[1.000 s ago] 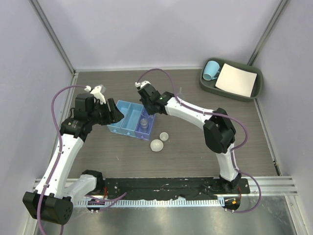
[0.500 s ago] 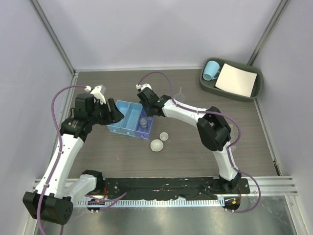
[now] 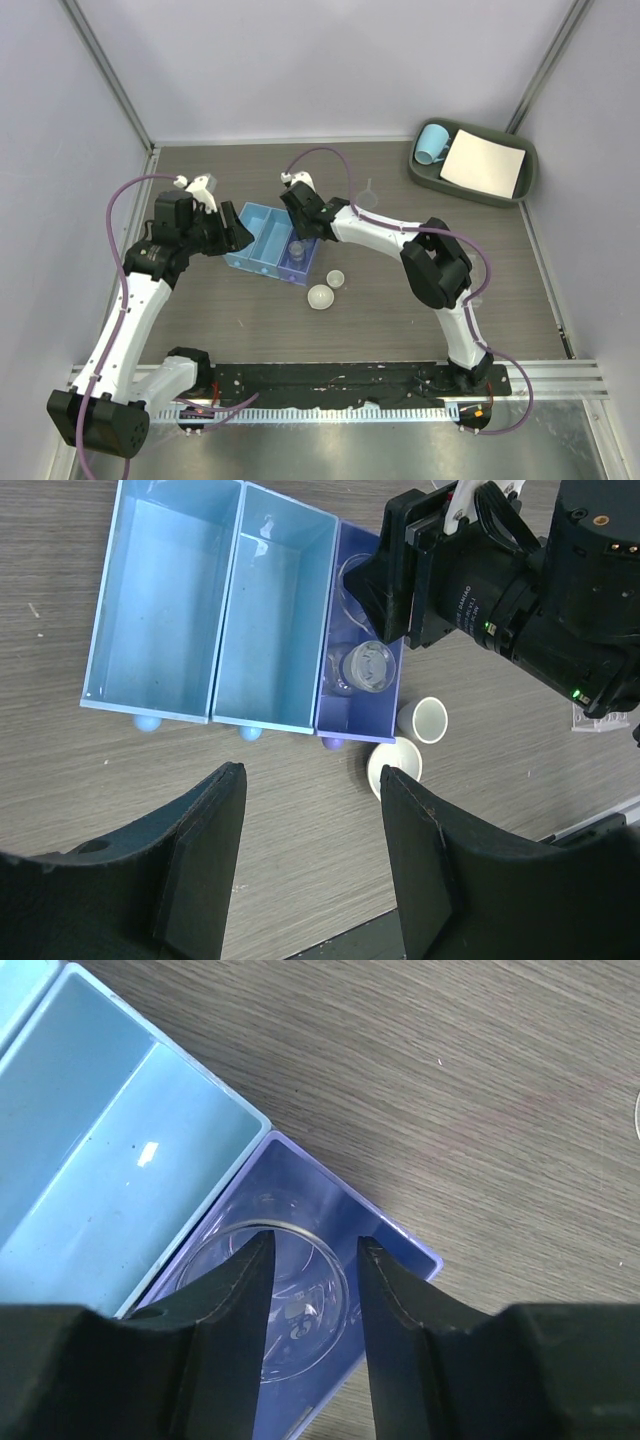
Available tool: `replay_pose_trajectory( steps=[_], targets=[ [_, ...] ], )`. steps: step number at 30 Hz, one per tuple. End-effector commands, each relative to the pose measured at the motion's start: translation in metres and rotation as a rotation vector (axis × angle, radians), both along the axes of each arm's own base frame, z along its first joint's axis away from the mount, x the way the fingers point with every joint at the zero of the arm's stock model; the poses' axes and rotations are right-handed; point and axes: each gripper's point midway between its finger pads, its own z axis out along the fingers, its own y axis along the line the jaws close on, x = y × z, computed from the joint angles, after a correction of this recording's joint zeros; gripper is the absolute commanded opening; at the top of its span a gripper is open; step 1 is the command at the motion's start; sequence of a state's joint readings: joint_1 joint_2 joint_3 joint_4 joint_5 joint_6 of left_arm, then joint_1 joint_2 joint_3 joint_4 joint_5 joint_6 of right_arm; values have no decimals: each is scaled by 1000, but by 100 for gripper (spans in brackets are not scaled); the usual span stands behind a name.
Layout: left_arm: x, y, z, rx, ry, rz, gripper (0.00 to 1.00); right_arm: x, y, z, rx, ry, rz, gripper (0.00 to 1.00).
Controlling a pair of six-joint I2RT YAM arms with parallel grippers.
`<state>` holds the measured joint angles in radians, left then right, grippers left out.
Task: Organize the chemistry lab equipment
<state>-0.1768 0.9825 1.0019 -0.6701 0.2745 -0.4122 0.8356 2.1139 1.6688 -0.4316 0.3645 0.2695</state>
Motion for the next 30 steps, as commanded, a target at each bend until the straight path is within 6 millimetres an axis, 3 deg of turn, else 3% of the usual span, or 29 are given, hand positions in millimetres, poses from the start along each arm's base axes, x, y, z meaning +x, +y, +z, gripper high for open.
replay_pose_trajectory(
  steps=[1,5,6,9,10,12,13,14,16,17,23,26,30],
  targets=[
    [2,-5,6,-14,-30,-29,60,6,-6,50,58,-87,-49,46],
    [3,-6,6,-18,-30,-32,60,-1,-13,87,78,-135,-66,48],
    [3,-6,5,-17,-27,-32,60,-5,-15,104,98,-155,-72,48],
    [2,-6,5,-16,-27,-31,60,-17,-31,120,81,-165,-98,50],
    [2,-6,5,-16,-29,-31,60,-25,-38,134,95,-174,-103,50],
    [2,-6,6,-16,-31,-29,60,-40,-48,130,89,-152,-96,52],
    [3,-6,6,-15,-31,-30,60,-48,-54,141,115,-159,-100,52],
    [2,-5,6,-16,-31,-28,60,-58,-61,126,97,-130,-91,53],
    [2,-6,7,-16,-33,-31,60,-73,-69,130,125,-122,-82,56],
    [2,-6,7,-16,-35,-29,60,-84,-74,113,107,-83,-67,57],
    [2,-4,9,-13,-44,-24,60,-110,-98,83,84,-36,-90,59],
    [1,-4,10,-10,-46,-24,60,-100,-120,80,61,-106,-206,61],
    [2,-3,8,-8,-41,-21,60,-71,-147,77,55,-159,-367,62]
  ],
)
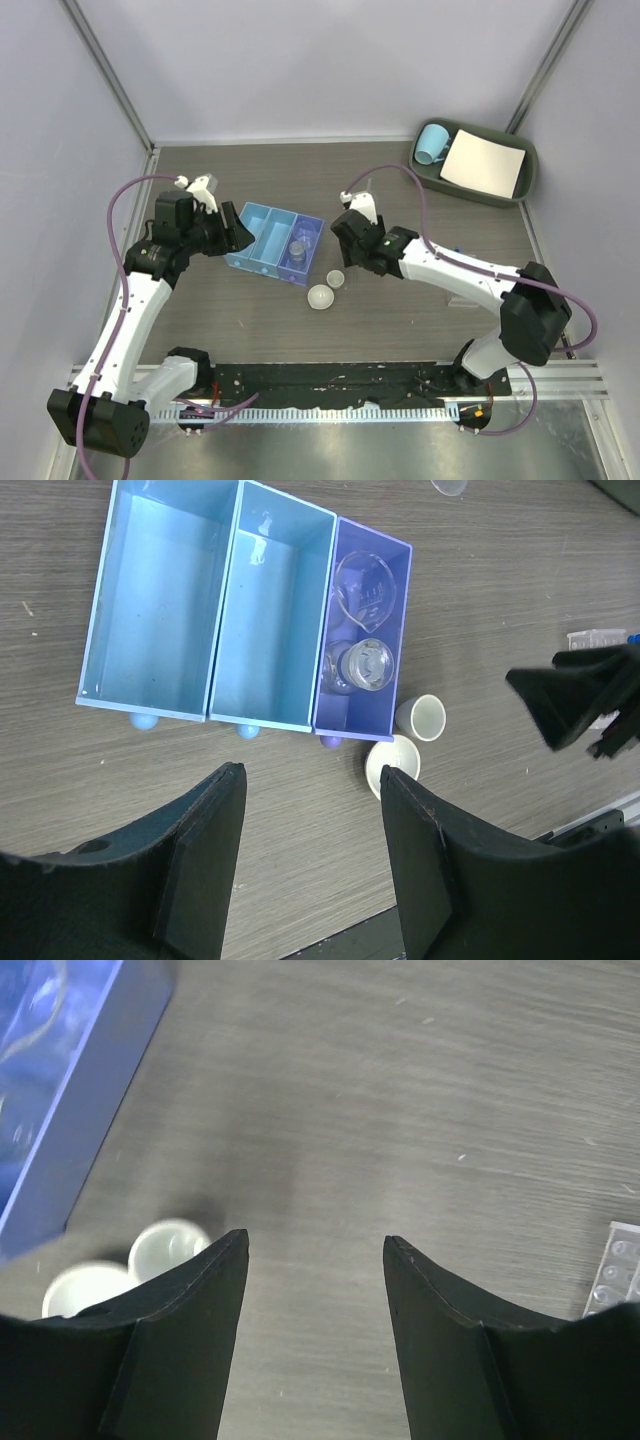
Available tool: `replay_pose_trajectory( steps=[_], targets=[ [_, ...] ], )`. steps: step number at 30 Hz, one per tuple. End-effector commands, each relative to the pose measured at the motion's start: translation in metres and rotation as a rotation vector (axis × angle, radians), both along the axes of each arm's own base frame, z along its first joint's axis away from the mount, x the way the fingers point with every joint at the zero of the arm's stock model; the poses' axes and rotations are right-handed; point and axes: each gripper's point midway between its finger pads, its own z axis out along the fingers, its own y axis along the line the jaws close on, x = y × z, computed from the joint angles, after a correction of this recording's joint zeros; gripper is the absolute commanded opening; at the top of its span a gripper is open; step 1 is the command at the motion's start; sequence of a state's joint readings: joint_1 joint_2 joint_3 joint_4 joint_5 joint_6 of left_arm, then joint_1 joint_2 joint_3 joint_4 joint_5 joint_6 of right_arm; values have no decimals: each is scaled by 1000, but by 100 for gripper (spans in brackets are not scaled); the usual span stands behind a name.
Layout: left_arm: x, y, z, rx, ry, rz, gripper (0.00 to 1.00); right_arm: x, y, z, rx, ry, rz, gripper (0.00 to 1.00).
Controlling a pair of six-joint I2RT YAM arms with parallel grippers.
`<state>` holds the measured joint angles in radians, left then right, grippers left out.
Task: Organize the chemistry lab equipment
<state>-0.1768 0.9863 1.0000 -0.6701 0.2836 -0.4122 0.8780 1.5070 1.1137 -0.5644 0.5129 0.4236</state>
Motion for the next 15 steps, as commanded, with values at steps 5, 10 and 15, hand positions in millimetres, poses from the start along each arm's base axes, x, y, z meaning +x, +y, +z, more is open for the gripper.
replay_pose_trajectory(
  steps=[5,10,15],
  targets=[
    [2,-3,9,-5,-45,-18,60,91,-53,14,112,-171,-379,62],
    [2,-2,9,-5,-47,-16,60,148,-51,-1,95,-192,-430,62],
    [2,-4,10,-8,-47,-22,60,187,-42,0,94,-230,-427,62]
  ],
)
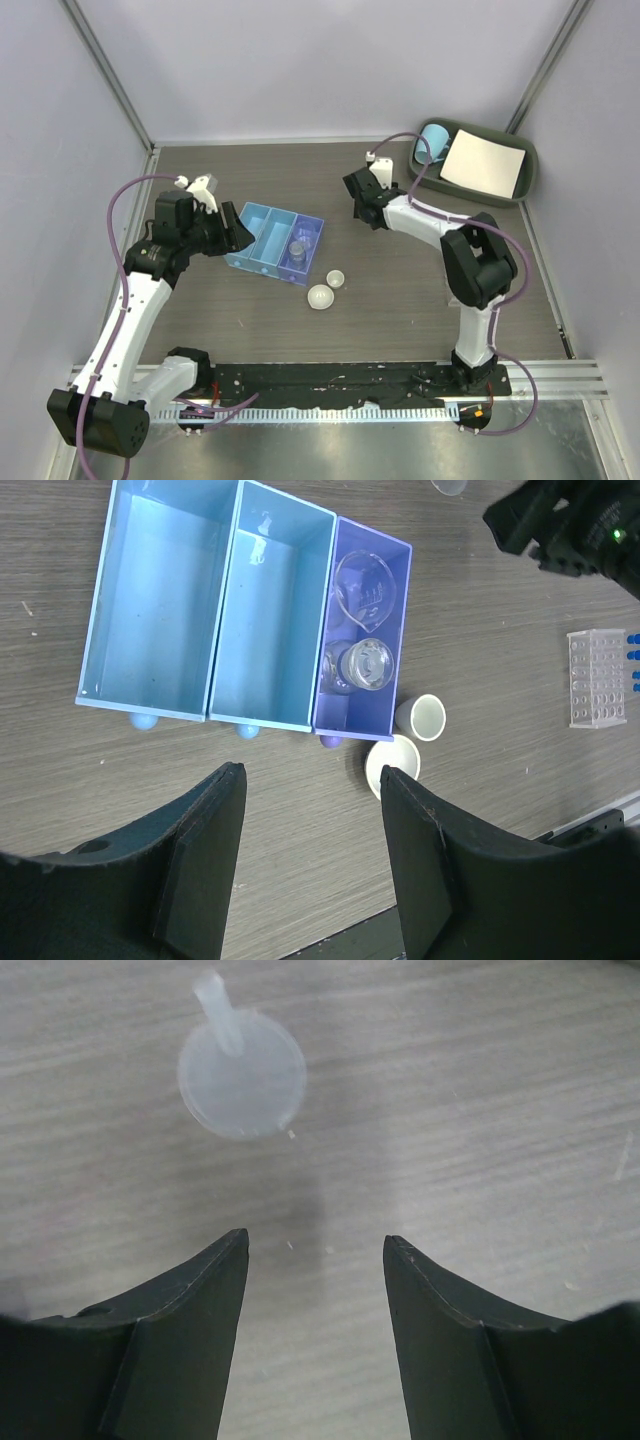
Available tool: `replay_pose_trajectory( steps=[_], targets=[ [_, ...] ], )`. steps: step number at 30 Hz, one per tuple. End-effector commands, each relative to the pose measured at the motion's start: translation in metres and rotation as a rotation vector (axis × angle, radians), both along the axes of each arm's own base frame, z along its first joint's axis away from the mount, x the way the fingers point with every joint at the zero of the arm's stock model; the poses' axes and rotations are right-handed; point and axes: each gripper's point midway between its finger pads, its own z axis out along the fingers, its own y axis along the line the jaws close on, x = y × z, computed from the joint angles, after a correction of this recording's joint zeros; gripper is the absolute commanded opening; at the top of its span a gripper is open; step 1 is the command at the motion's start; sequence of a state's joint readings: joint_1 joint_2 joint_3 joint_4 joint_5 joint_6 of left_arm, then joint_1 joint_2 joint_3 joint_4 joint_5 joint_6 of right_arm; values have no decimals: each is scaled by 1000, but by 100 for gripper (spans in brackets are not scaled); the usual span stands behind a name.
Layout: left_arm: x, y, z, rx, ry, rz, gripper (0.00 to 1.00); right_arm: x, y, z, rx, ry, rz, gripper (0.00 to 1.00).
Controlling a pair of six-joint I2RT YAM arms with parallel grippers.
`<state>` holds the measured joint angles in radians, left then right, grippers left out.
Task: Organize the chemistry lab equipment
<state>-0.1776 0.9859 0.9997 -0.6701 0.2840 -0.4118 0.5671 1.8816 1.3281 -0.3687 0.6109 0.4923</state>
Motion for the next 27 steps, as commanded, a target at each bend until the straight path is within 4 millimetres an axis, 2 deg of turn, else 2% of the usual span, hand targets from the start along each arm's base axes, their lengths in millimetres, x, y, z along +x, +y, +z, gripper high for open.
replay_pose_trajectory(
  steps=[1,2,4,5,7,12,15,21,24,27],
  targets=[
    [2,-4,9,-9,-45,-22,60,55,19,51,58,-178,-13,62],
    [2,-4,9,-10,-44,-24,60,60,20,45,42,-168,-7,62],
    [1,-5,10,-13,-45,-28,60,72,20,53,33,-192,-15,62],
    [1,-5,11,-14,-47,-29,60,75,20,48,17,-183,-11,62],
    [1,-6,11,-17,-48,-33,60,83,20,54,6,-199,-20,62],
    [0,-6,11,-20,-47,-36,60,95,18,46,-19,-190,-29,61],
    [0,-7,12,-21,-49,-38,60,101,19,48,-24,-200,-32,59],
    [0,-7,10,-20,-43,-39,60,109,19,47,-49,-204,-35,51],
    [1,-7,9,-19,-40,-38,60,111,20,51,-56,-212,-34,44],
    [1,-7,8,-17,-37,-35,60,113,19,51,-59,-213,-36,32]
  ],
)
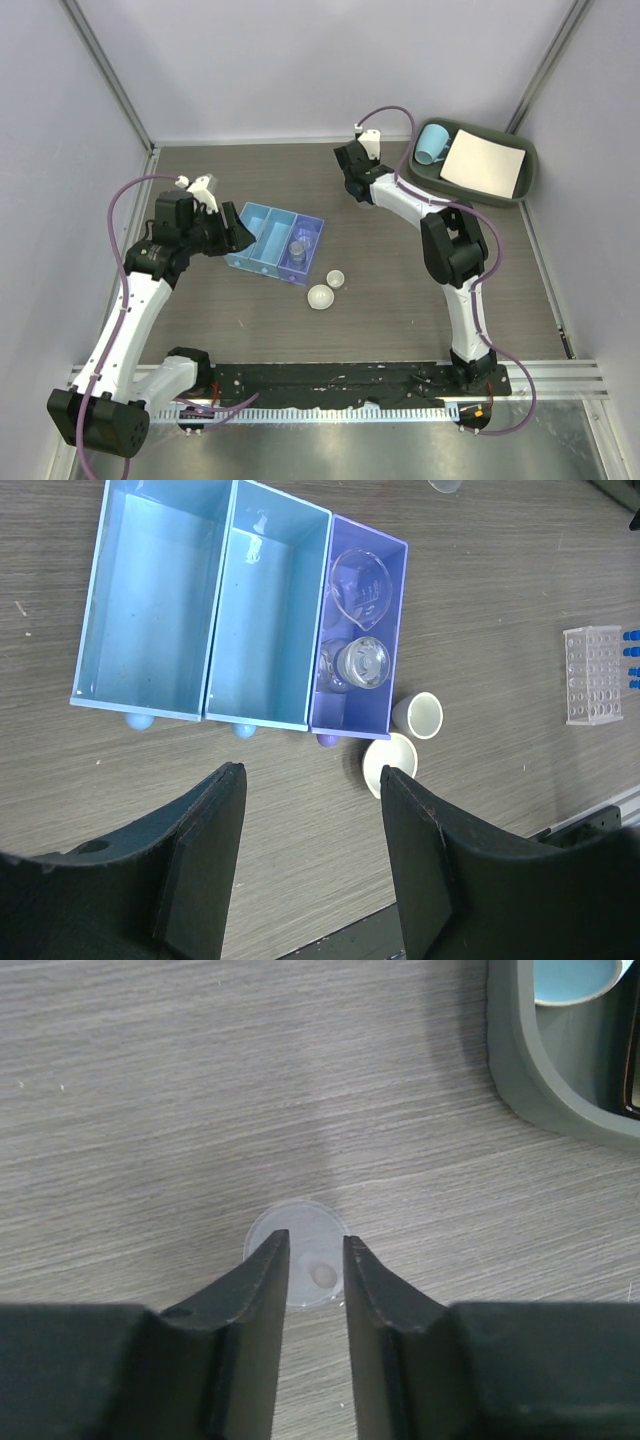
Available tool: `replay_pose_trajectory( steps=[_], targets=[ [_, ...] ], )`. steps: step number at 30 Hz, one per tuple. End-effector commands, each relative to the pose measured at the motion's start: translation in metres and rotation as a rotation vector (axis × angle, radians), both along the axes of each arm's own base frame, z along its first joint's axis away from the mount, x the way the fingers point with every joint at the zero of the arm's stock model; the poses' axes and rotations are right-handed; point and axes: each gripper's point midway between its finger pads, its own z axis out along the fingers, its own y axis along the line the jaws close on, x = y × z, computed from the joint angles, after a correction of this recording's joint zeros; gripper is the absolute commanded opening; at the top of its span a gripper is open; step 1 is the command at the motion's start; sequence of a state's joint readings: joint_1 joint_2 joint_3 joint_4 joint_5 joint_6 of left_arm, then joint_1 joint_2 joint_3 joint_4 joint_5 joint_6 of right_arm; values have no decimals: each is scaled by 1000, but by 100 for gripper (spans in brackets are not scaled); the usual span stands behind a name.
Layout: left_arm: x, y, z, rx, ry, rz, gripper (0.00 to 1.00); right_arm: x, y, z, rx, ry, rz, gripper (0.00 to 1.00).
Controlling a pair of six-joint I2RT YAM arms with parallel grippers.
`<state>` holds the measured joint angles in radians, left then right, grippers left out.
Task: Organize the chemistry lab equipment
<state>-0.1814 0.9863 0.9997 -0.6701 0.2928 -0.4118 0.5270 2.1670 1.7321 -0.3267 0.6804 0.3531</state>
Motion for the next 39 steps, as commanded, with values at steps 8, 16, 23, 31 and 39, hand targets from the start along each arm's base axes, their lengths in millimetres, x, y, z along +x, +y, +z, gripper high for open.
replay_pose_trajectory(
  steps=[8,16,23,31,39],
  targets=[
    [6,2,2,15,-23,14,60,16,-1,27,-2,-75,-30,2],
    [9,7,-3,34,-11,37,60,11,-1,36,15,-80,-29,1],
    [22,26,-17,98,31,159,61,-16,21,90,68,-169,34,1],
    [50,60,-34,216,130,343,59,-81,48,155,69,-286,113,1],
    [89,96,-29,326,152,547,59,-156,72,227,131,-363,247,1]
  ],
)
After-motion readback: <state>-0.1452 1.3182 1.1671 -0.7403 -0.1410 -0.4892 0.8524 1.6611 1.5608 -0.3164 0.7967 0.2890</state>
